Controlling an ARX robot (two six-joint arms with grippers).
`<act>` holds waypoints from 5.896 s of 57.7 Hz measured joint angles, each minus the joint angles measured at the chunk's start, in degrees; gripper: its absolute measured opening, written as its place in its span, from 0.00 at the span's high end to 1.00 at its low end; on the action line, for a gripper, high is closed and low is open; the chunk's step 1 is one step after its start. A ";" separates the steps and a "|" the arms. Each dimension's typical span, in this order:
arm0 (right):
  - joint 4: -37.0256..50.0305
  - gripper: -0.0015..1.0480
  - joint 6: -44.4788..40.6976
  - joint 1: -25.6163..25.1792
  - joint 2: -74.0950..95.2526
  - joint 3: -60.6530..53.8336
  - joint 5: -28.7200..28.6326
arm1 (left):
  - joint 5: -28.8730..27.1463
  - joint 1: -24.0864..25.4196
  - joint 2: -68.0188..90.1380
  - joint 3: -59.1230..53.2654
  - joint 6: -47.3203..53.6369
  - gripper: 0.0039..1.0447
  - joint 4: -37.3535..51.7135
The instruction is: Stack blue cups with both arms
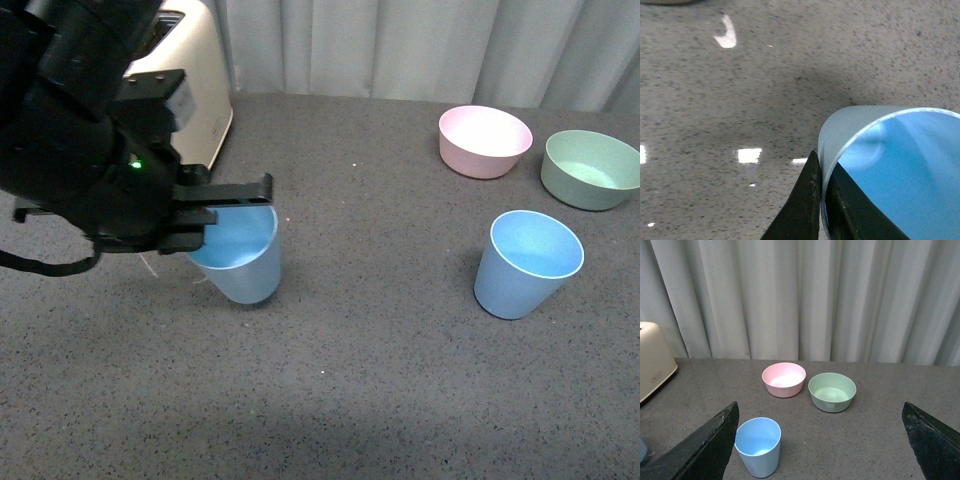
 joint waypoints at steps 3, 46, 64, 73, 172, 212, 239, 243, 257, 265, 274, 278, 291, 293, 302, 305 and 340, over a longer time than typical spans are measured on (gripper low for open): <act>0.00 0.09 0.00 0.00 -0.02 0.00 0.00 | -0.02 -1.29 1.18 1.16 -0.11 0.97 -0.63; 0.00 0.09 0.00 0.00 0.00 0.00 0.00 | -1.09 -8.09 9.57 13.33 -1.20 0.97 -7.56; 0.00 0.09 0.00 0.00 0.00 0.00 0.00 | -1.14 -8.15 9.44 13.38 -1.62 0.66 -7.54; 0.00 0.09 0.00 0.00 -0.02 0.00 0.00 | -0.81 -8.17 6.78 13.27 -1.88 0.40 -7.61; 0.00 0.09 0.00 0.00 -0.02 0.00 0.00 | 3.72 20.28 -75.23 -54.12 16.76 0.97 36.79; 0.00 0.09 0.00 0.00 -0.02 0.00 0.00 | 3.72 20.28 -93.70 -54.16 16.76 0.97 19.12; 0.00 0.09 0.00 0.00 0.00 0.00 0.02 | 3.72 20.28 -107.60 -54.14 16.79 0.97 4.48; 0.00 0.09 0.00 0.00 -0.02 0.00 -0.02 | 3.72 20.28 -108.21 -54.14 16.79 0.97 4.26; 0.00 0.09 0.00 0.00 0.00 0.00 0.00 | 3.72 20.28 -108.30 -54.14 16.76 0.69 4.17; -3.02 0.09 -5.68 -0.87 2.16 1.01 -3.78 | 3.69 20.28 -108.30 -54.14 16.76 0.42 4.17; 3.39 0.09 -15.30 -1.81 17.64 3.61 -6.05 | 3.72 20.28 -108.30 -54.14 16.76 0.16 4.17; 8.26 0.09 -14.32 -1.95 28.52 6.45 -5.81 | 3.72 20.28 -108.32 -54.14 16.79 0.05 4.15; 17.03 0.09 -6.75 -0.31 61.88 17.92 -4.57 | 3.72 20.28 -108.32 -54.14 16.90 0.06 4.15; 16.92 0.09 -5.27 -0.07 65.99 19.82 -4.55 | 3.72 20.28 -108.32 -54.14 16.90 0.06 4.15; 11.04 0.09 -0.79 1.79 84.19 30.36 -3.45 | 3.72 20.28 -108.32 -54.14 16.90 0.06 4.15; 10.08 0.09 0.68 2.21 88.21 32.94 -2.75 | 3.72 20.28 -108.32 -54.14 16.90 0.06 4.15; -0.04 0.46 9.55 6.97 109.77 50.69 1.07 | 3.72 20.28 -108.32 -54.14 16.92 0.06 4.15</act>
